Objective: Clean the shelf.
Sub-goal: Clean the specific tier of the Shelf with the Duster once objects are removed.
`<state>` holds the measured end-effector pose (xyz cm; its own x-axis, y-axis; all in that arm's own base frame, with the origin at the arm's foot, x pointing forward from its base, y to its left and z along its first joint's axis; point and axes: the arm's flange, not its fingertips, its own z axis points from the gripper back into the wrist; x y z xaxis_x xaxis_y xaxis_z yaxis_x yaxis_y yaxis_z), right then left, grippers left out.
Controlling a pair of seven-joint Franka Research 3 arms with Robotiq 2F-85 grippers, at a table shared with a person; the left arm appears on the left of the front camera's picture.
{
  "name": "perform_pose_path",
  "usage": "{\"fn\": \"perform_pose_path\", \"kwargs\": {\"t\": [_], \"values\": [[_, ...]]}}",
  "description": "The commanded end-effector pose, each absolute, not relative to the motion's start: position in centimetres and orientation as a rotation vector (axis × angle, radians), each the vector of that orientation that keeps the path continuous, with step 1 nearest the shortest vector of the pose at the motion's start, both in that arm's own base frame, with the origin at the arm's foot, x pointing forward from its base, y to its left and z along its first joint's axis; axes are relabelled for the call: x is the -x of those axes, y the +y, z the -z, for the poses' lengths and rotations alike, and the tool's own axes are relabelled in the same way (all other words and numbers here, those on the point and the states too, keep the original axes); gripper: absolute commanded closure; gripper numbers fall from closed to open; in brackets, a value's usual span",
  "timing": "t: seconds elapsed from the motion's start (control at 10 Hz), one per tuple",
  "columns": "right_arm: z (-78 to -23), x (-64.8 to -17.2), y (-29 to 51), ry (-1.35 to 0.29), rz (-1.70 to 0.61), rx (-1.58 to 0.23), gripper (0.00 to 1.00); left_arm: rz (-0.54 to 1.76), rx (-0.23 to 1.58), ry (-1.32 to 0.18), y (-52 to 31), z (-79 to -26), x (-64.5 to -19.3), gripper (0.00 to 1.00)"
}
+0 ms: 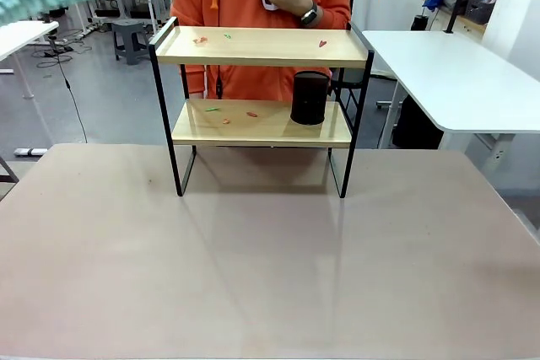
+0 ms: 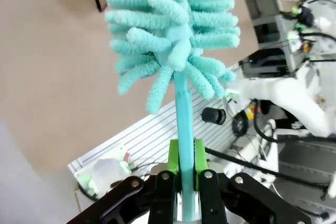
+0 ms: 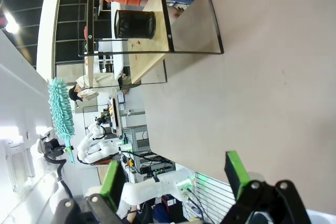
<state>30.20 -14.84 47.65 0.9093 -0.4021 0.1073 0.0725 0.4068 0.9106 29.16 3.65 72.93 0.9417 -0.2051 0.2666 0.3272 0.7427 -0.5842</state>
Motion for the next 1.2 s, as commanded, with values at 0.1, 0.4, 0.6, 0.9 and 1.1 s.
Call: {"fn": "perform_pose_path", "kwargs": {"t": [0.1,0.4,0.6,0.9,1.1], "values": [[-47.7,-30.4,-14.8,-0.362,0.286,-1.130,0.00,0.249,0.536,-0.138,-4.6,-72.6,-33.3,0.88],[-47.7,-30.4,-14.8,-0.362,0.286,-1.130,0.00,0.192,0.451,-0.145,-9.5,-71.6,-37.2,0.88],[-47.7,-30.4,-14.8,-0.362,0.286,-1.130,0.00,0.161,0.403,-0.187,-11.5,-70.3,-38.5,0.88],[-47.7,-30.4,-14.8,-0.362,0.286,-1.130,0.00,0.164,0.385,-0.218,-14.0,-69.2,-40.6,0.88],[-47.7,-30.4,-14.8,-0.362,0.286,-1.130,0.00,0.186,0.363,-0.177,-15.5,-68.1,-41.4,0.88]]}}
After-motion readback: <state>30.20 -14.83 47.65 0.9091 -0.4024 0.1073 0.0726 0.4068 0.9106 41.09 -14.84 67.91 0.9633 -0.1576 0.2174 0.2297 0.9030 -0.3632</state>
